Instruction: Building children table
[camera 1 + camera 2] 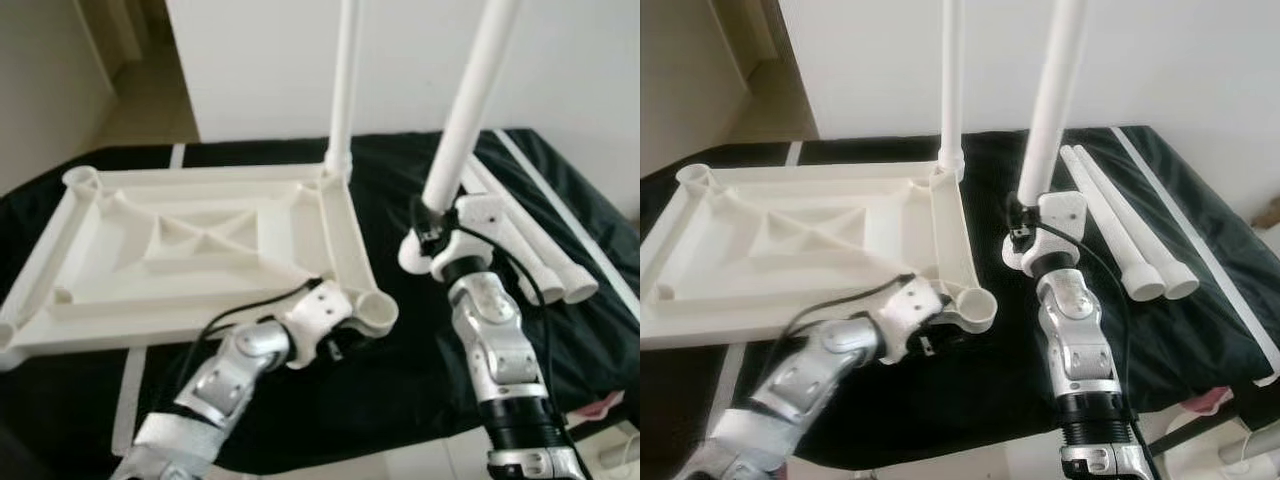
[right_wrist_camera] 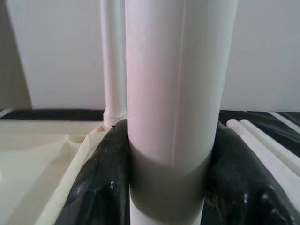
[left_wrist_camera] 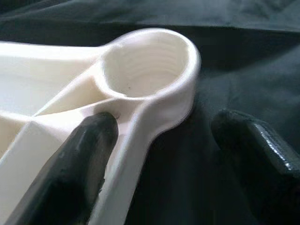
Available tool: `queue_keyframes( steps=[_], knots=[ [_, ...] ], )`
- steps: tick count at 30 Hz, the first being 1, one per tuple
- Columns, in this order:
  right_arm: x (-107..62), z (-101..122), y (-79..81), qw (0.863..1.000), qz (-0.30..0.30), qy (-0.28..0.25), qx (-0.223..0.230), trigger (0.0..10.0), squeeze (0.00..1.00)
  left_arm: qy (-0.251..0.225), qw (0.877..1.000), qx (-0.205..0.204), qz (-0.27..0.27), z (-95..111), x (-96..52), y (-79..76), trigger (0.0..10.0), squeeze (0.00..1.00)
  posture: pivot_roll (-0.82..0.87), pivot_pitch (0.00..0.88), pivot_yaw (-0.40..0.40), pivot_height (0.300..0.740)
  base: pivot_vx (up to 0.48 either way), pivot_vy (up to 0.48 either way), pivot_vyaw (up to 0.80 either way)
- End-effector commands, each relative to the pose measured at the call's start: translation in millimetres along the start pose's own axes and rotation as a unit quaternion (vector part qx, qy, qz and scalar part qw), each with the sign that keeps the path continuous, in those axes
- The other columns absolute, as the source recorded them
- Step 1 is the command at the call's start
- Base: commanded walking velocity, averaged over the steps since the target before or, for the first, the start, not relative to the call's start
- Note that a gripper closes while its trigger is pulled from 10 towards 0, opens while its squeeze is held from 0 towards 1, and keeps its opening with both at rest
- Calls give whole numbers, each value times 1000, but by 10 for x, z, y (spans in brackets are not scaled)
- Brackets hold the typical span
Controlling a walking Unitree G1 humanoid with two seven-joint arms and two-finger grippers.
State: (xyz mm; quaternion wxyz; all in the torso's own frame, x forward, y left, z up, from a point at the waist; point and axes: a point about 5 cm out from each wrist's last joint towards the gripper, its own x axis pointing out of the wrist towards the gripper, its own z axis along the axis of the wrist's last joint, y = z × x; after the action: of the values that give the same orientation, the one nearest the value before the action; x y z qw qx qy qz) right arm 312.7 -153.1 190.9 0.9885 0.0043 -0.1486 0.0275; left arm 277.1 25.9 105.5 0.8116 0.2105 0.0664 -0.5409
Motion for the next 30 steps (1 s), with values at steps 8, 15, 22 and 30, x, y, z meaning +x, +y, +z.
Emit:
queue_keyframes(
  steps=[8, 15, 22, 30],
  knots=[
    [22, 70, 0, 999, -12, -11, 34, 10000, 0, -34, 999, 0, -29, 281, 425, -239, 10000, 0, -81, 2, 1, 740, 0, 0, 0],
    [-4, 72, -14, 998, -5, -7, 60, 10000, 0, -90, 996, -6, 25, 553, 520, -116, 10000, 0, -81, 0, 6, 740, 0, 0, 0],
    [-46, 126, -43, 997, -3, -21, 72, 10000, 0, -150, 985, -17, 78, 693, 300, 147, 10000, 0, -58, 0, -2, 740, 0, 0, 0],
    [-70, 165, -82, 998, -11, -26, 64, 10000, 0, -166, 984, -25, 59, 681, 123, 158, 10000, 0, -47, 0, -14, 740, 0, 0, 0]
  ],
)
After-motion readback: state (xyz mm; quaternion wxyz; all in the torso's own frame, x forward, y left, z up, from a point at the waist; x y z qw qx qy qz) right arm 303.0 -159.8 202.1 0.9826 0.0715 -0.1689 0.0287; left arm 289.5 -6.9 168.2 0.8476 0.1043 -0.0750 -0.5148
